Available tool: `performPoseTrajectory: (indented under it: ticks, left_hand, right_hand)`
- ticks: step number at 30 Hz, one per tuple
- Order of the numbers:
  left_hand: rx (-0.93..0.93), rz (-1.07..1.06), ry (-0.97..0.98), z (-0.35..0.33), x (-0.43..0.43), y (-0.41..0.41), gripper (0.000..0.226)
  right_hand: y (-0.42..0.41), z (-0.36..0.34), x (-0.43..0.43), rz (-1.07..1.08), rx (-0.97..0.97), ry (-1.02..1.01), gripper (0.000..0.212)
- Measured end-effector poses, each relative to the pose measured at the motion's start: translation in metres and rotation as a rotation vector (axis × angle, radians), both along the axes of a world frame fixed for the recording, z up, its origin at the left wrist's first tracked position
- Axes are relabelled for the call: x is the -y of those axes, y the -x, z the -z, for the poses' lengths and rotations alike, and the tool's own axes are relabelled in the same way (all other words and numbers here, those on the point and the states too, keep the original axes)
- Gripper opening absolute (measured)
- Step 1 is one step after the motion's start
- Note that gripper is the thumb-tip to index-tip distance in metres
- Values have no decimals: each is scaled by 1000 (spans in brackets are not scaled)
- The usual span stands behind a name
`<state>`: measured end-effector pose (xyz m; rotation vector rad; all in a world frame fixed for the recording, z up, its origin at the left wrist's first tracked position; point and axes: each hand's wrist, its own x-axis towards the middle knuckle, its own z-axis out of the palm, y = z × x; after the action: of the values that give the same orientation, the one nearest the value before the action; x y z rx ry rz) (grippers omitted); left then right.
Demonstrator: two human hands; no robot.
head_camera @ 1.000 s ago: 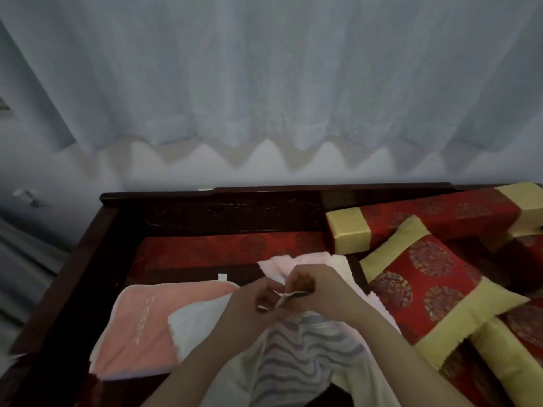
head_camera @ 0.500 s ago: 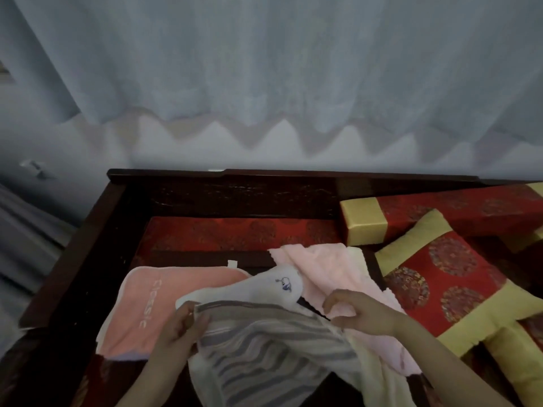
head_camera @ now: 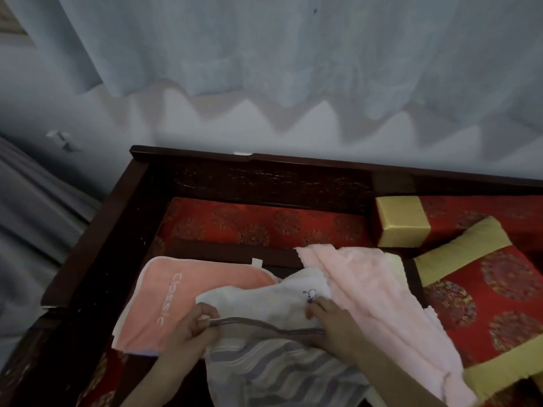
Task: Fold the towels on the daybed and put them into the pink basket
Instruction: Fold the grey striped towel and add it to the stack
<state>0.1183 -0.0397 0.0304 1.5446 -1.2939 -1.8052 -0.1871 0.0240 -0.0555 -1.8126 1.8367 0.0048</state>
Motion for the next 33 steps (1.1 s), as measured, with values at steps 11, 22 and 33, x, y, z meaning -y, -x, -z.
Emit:
performPoseTrajectory:
  ticks: [11, 22, 33]
  left_hand:
    - [140, -120, -112, 44, 19, -10, 13]
    - [-313, 111, -309, 12, 18, -34, 40]
    - [104, -107, 30, 41, 68, -38, 10]
  right_hand:
    - [-5, 24, -24, 448, 102, -23, 47]
    - [71, -70, -20, 239, 593, -357, 14]
    - [64, -29, 109, 465, 500, -1, 21]
